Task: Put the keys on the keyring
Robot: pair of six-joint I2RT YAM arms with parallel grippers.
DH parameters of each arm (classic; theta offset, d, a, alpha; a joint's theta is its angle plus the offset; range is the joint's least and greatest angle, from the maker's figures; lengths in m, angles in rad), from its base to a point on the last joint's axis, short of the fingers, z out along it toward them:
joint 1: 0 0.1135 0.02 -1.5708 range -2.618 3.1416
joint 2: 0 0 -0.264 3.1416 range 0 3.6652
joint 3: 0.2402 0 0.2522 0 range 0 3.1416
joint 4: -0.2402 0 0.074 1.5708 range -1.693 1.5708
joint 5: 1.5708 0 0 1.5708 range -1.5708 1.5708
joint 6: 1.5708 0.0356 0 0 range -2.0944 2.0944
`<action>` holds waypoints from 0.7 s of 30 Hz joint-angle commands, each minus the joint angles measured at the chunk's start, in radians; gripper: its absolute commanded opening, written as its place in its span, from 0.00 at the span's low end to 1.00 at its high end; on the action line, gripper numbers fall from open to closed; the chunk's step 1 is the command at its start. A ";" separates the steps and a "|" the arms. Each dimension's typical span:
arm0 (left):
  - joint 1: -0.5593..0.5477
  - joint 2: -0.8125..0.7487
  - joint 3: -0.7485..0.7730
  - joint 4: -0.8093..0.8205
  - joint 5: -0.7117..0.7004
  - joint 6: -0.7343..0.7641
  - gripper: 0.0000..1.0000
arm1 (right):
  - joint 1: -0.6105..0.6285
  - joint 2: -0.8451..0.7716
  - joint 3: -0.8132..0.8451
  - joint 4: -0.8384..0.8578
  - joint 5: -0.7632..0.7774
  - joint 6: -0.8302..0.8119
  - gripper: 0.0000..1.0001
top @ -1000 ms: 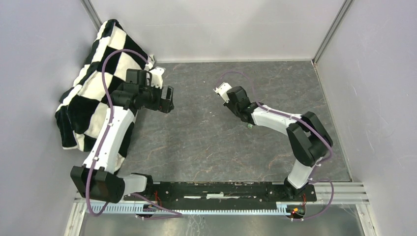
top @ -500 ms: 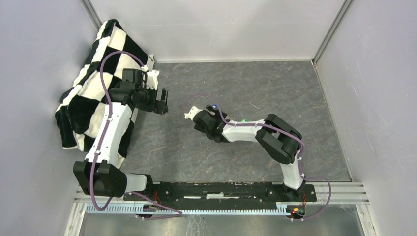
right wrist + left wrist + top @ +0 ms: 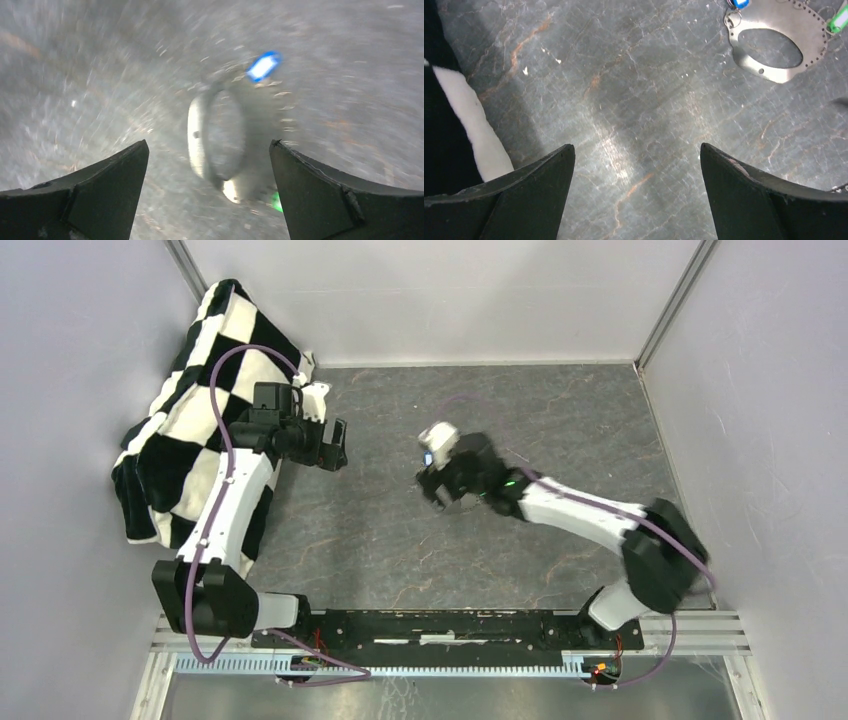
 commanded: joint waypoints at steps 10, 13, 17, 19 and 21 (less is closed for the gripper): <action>0.012 0.091 -0.490 0.918 -0.030 0.015 1.00 | -0.649 -0.307 -0.438 0.366 0.258 0.208 0.98; 0.019 0.117 -0.570 1.051 -0.027 0.009 1.00 | -0.723 -0.312 -0.550 0.502 0.322 0.209 0.98; 0.050 0.098 -0.736 1.352 0.043 -0.044 1.00 | -0.743 -0.304 -0.673 0.705 0.415 0.103 0.98; 0.051 0.107 -0.801 1.483 0.041 -0.057 1.00 | -0.745 -0.306 -0.741 0.836 0.424 0.059 0.98; 0.051 0.138 -0.851 1.597 0.025 -0.071 1.00 | -0.748 -0.297 -0.748 0.879 0.432 0.051 0.98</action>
